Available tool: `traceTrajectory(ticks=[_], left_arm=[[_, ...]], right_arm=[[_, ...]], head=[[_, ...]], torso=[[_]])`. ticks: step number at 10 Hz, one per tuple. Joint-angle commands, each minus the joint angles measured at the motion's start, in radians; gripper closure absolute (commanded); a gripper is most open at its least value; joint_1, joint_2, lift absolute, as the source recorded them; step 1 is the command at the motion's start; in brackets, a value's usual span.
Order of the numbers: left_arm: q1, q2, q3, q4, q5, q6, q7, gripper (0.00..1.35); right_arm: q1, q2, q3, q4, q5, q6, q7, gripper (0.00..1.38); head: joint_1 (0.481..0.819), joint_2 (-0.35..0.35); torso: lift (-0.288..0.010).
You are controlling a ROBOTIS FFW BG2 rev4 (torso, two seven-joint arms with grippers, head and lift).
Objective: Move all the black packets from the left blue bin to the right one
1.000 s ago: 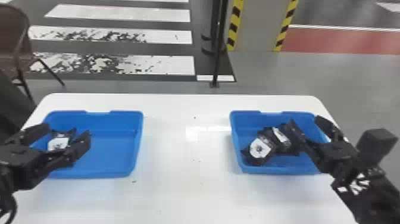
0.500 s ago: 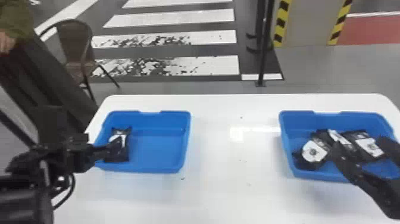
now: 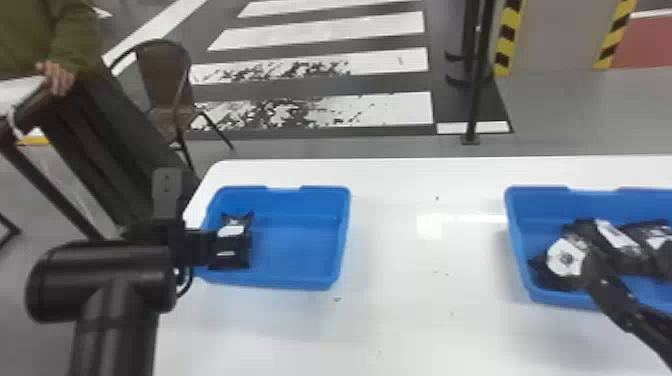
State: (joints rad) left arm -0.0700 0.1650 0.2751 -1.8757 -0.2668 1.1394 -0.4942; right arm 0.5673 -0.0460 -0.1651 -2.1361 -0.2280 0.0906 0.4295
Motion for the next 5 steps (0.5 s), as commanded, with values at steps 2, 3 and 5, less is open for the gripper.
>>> traceTrajectory(ticks=[2, 3, 5], left_arm=[[-0.090, 0.008, -0.048, 0.152, -0.020, 0.014, 0.002, 0.17], [-0.099, 0.008, -0.054, 0.161, -0.044, 0.026, 0.009, 0.17], [-0.141, 0.007, -0.068, 0.235, -0.052, 0.036, 0.028, 0.17]], right_arm=[[0.005, 0.000, 0.018, 0.000, -0.009, 0.008, 0.003, 0.18], [0.005, 0.000, 0.018, 0.000, -0.013, 0.010, 0.005, 0.18], [0.005, 0.000, 0.018, 0.007, -0.025, 0.022, 0.008, 0.18]], head=[[0.695, 0.221], [0.695, 0.221], [0.695, 0.225]], torso=[[-0.140], [-0.140], [-0.140]])
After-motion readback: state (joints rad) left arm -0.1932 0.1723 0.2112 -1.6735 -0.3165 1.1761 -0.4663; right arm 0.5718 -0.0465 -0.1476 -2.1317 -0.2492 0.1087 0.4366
